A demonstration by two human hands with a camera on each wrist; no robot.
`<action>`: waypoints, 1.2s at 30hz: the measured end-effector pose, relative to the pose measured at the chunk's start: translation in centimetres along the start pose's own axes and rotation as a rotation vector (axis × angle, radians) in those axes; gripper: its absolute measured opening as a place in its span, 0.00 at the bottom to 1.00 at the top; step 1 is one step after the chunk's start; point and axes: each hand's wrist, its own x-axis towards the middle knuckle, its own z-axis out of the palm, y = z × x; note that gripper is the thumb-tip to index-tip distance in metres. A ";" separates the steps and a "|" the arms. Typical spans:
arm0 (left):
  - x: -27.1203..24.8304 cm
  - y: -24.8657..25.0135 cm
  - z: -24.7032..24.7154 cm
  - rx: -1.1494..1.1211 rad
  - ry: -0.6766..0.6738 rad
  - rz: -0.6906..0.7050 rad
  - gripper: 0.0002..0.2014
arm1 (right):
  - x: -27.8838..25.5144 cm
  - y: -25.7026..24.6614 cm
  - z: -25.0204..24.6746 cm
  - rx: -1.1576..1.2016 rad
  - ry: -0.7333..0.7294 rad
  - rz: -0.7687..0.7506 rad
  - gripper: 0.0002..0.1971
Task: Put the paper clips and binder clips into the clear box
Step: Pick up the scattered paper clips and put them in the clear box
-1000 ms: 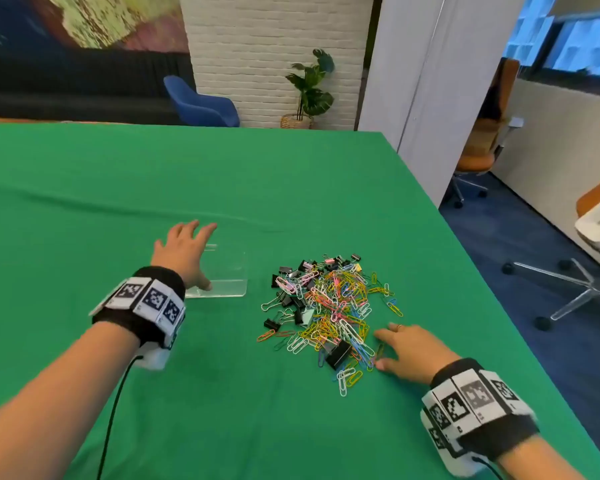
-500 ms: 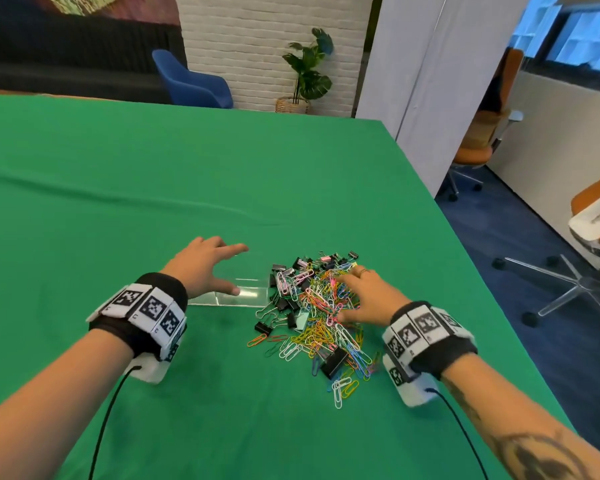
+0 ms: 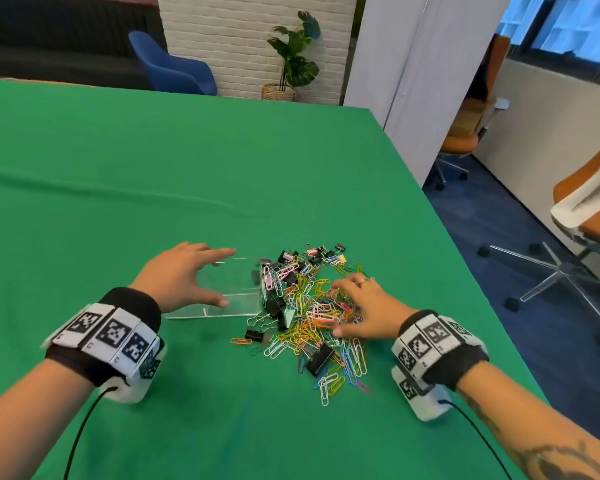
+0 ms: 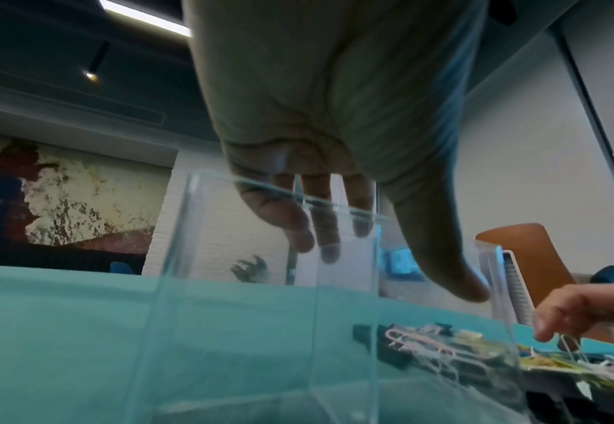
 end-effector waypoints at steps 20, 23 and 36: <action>-0.9 -0.2 2.0 0.047 0.088 -0.078 0.42 | 0.8 -1.6 1.0 -0.115 0.016 0.068 0.28; -1.1 0.0 2.0 0.036 0.087 -0.087 0.42 | 0.4 -2.0 0.9 -0.067 0.056 0.046 0.26; -1.2 0.8 1.5 0.025 0.058 -0.117 0.40 | -0.5 -2.2 0.5 -0.101 0.181 0.063 0.15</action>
